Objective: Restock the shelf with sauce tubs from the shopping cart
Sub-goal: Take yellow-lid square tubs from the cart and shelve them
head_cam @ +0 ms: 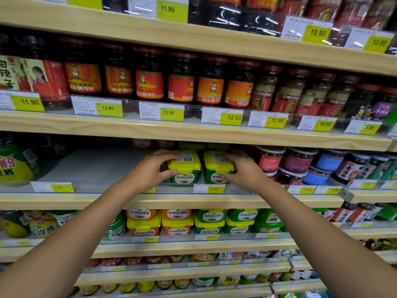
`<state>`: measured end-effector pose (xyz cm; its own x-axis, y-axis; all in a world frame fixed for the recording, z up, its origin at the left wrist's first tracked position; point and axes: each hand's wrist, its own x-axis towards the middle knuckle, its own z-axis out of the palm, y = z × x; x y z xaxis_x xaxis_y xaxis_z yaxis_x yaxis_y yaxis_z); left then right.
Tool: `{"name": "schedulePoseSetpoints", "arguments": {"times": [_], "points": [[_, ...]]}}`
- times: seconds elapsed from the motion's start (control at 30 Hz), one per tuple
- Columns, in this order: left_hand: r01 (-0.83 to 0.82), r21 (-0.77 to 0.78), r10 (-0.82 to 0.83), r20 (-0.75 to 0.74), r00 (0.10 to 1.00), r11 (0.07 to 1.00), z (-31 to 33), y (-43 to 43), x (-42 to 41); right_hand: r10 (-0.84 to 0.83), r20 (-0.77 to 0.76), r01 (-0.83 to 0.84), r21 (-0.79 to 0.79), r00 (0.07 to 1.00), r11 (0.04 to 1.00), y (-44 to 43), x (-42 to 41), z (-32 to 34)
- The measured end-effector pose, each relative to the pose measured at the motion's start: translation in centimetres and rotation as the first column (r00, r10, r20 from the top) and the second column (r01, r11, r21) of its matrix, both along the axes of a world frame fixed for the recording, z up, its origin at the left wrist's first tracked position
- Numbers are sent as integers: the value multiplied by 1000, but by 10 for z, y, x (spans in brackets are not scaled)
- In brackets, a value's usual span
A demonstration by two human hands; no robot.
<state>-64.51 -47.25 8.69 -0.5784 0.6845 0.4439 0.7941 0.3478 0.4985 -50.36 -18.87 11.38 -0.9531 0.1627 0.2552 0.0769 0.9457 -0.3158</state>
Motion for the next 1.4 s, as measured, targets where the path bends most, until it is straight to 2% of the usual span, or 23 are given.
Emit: {"name": "schedulePoseSetpoints", "arguments": {"times": [0.17,0.37,0.6,1.0,1.4], "points": [[1,17,-1,4,1000,1000,-2,5,3,92,-93,-81,117,991,990,-7,6,-2],[29,15,-29,-5,1000,999,-2,16,5,59,-95,-39,201,994,979,-9,10,-3],[37,17,-36,-26,999,999,-5,29,7,35,-98,-13,218,995,976,-3,17,-4],[45,44,-47,38,998,998,-5,42,8,16,-99,7,230,995,973,7,14,-6],[44,76,-45,11,999,996,-10,50,-1,34,-138,-2,219,990,976,7,5,-7]]}}
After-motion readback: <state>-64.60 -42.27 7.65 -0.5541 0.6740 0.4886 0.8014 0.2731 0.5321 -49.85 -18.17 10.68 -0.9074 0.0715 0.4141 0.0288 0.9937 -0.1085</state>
